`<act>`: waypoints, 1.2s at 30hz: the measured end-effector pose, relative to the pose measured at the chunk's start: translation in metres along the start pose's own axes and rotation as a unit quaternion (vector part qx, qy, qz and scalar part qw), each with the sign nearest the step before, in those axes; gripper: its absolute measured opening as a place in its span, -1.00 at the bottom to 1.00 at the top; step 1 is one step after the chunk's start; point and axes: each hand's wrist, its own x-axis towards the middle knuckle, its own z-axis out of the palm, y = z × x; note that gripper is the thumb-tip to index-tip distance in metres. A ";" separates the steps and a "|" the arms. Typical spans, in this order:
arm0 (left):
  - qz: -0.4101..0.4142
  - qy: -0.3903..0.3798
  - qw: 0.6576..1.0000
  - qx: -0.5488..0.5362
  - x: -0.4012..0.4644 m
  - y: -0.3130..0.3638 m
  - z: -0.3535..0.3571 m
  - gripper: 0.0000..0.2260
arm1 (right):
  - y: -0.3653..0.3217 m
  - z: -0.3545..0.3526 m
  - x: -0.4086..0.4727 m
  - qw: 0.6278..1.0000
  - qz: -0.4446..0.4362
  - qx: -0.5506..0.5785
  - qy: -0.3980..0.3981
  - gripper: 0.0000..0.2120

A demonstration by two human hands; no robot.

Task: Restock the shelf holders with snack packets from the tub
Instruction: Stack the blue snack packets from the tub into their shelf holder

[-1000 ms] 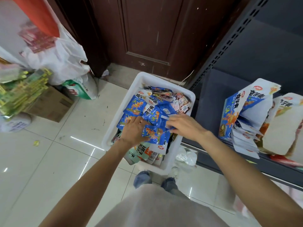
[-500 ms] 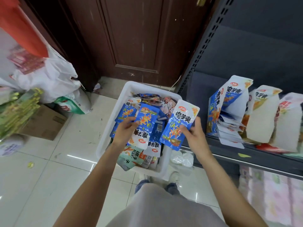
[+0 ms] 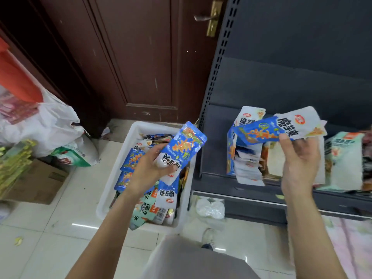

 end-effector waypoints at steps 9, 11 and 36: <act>0.198 0.059 0.973 0.108 0.043 0.102 0.036 -0.65 | 0.050 -0.025 0.041 0.943 -0.023 -0.300 -0.140 -0.92; 0.231 0.086 0.967 0.059 0.052 0.119 0.049 -0.73 | 0.062 -0.032 0.034 0.926 -0.034 -0.329 -0.184 -0.85; 0.212 -0.212 0.865 0.402 0.093 0.063 0.160 -0.73 | 0.072 -0.050 0.025 0.861 -0.046 -0.466 -0.197 -0.79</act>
